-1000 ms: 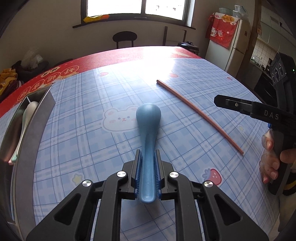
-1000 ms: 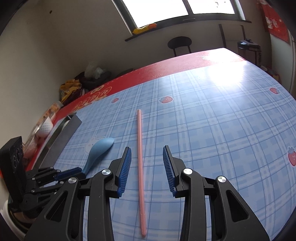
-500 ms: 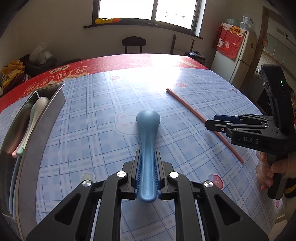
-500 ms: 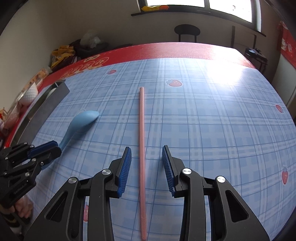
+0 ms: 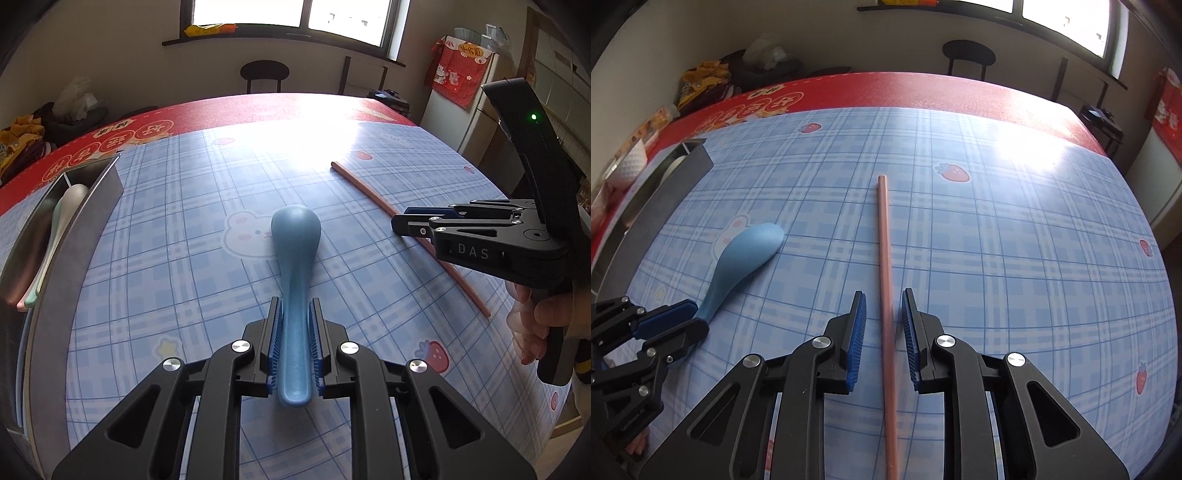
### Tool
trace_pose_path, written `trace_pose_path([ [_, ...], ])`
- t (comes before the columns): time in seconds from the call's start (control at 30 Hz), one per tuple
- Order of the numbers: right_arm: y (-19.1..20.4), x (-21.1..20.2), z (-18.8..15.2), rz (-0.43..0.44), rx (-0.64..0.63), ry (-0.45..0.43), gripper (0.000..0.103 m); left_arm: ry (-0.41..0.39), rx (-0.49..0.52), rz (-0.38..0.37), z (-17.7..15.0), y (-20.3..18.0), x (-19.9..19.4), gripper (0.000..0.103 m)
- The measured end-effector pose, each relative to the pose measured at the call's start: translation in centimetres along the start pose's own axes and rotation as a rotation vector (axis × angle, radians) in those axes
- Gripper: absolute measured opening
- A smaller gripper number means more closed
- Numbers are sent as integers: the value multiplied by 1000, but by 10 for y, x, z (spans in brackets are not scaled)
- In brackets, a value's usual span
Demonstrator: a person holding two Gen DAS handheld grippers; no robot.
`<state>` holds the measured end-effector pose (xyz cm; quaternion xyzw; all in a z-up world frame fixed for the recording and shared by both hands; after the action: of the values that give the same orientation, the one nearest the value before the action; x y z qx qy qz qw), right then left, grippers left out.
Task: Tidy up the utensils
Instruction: 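Grasp the pink chopstick with the right tool while the left tool holds the blue spoon, then lift the blue spoon with the left tool, adjusting its grip on the handle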
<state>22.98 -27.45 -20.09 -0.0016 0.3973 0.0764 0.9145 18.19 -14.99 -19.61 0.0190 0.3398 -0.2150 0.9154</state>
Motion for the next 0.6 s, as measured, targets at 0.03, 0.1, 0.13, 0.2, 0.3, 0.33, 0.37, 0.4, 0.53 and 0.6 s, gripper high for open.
trace_pose_path([
  [0.03,1,0,0,-1,4,-5,12,0,-6,-5,0,0,1,15],
  [0.1,2,-1,-1,-1,18,-23,9,-1,-25,-21,0,2,1,16],
  [0.13,1,-2,-2,2,32,-31,7,-1,-35,-28,1,4,2,16],
  [0.2,-1,-4,-4,3,65,-41,6,-2,-51,-40,1,6,2,16],
  [0.3,-4,-8,-8,4,106,-52,6,-2,-56,-45,2,7,2,16],
  [0.33,-6,-11,-10,4,125,-57,6,-2,-54,-44,2,6,2,16],
  [0.37,-9,-13,-11,9,146,-67,6,-1,-53,-44,2,7,2,17],
  [0.4,-11,-17,-12,13,164,-83,6,-1,-54,-48,2,7,3,18],
  [0.53,-15,-31,-16,43,240,-140,6,-1,-54,-61,1,8,3,22],
  [0.6,-17,-35,-19,35,264,-158,6,-1,-47,-56,1,7,3,22],
])
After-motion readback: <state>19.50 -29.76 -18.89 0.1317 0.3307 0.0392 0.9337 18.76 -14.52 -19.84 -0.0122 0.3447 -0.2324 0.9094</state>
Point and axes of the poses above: each gripper's, at about its wrist camera, not at the fingertips, and x roughly the way its jaws point, y to its left, z to its top, the point moved 6 cm from there along x, roughly the way its jaws point, and after that the axes turned 11 degrees about -y, right-handed, at the moved point
